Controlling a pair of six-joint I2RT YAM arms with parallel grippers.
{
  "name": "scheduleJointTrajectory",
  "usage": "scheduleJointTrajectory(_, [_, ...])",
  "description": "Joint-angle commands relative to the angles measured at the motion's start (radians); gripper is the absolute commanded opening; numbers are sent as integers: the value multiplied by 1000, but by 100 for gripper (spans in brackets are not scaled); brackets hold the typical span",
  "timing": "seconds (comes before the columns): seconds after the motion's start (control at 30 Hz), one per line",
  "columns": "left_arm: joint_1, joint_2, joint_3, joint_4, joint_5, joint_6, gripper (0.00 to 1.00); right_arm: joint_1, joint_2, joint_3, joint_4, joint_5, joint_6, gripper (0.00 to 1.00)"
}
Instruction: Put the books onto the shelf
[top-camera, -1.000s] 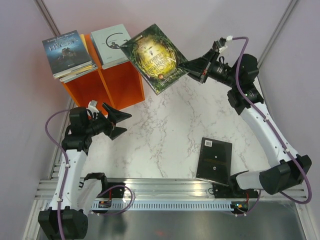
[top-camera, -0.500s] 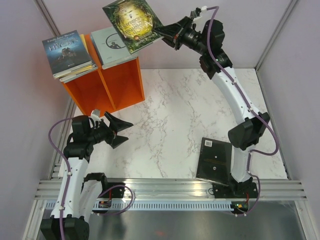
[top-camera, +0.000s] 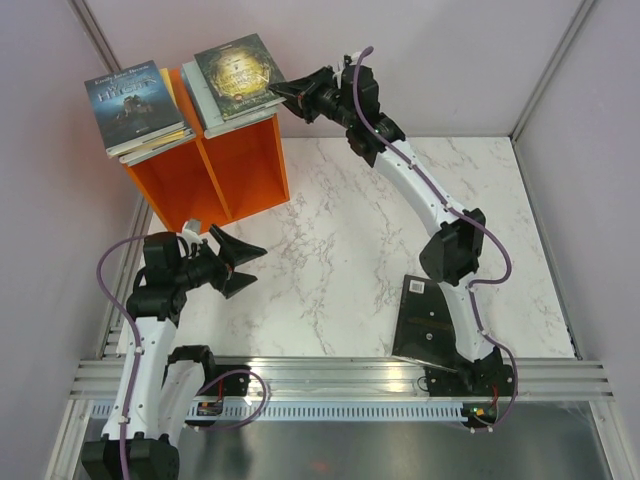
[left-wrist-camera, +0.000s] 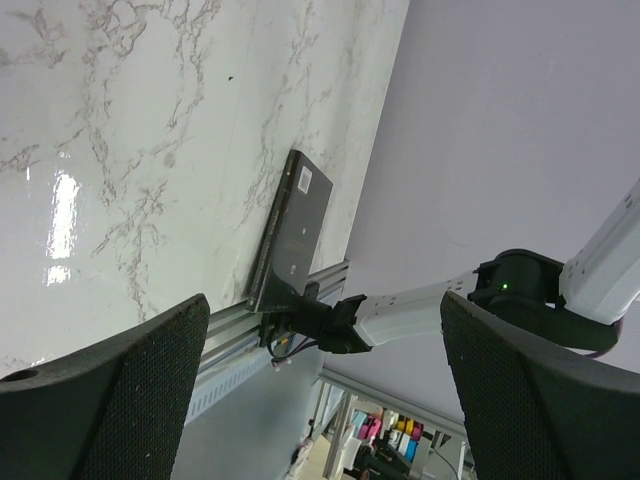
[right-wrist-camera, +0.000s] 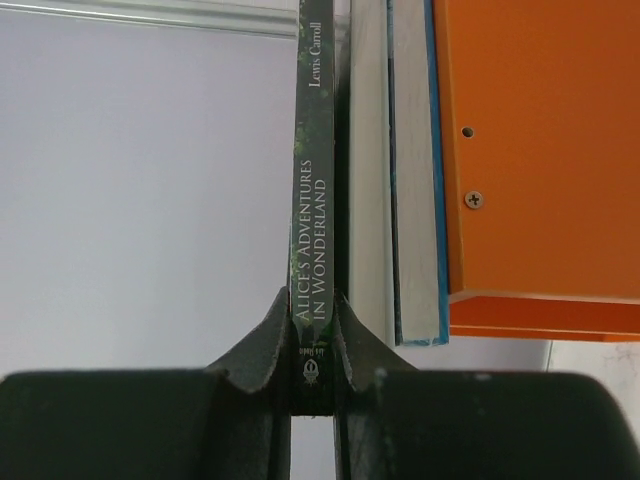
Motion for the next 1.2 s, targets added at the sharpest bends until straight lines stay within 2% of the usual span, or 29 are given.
scheduleJointTrajectory(0.0, [5,-5,17,-13,40,43,97,12,-11,86,164,81,36,0])
scheduleJointTrajectory(0.47, [-2,36,55,-3,9,69,97,38,49,89,183,37,65,1])
scheduleJointTrajectory(0.53, [-2,44,54,5,7,68,97,40,51,86,183,14,64,4])
scheduleJointTrajectory(0.57, [-2,44,54,6,6,68,97,40,52,85,183,3,61,7])
scheduleJointTrajectory(0.7, [-4,50,52,16,4,63,97,34,46,56,183,-69,50,52])
scheduleJointTrajectory(0.73, [-2,51,52,16,4,63,97,29,39,40,183,-75,44,56])
scheduleJointTrajectory(0.8, [-2,53,51,17,3,63,96,15,10,-6,181,-92,26,75])
scheduleJointTrajectory(0.87, [-4,54,45,16,3,63,96,0,-10,-29,181,-106,21,84])
scheduleJointTrajectory(1.17, [-2,53,37,17,0,54,96,-67,-67,-121,175,-144,-10,90])
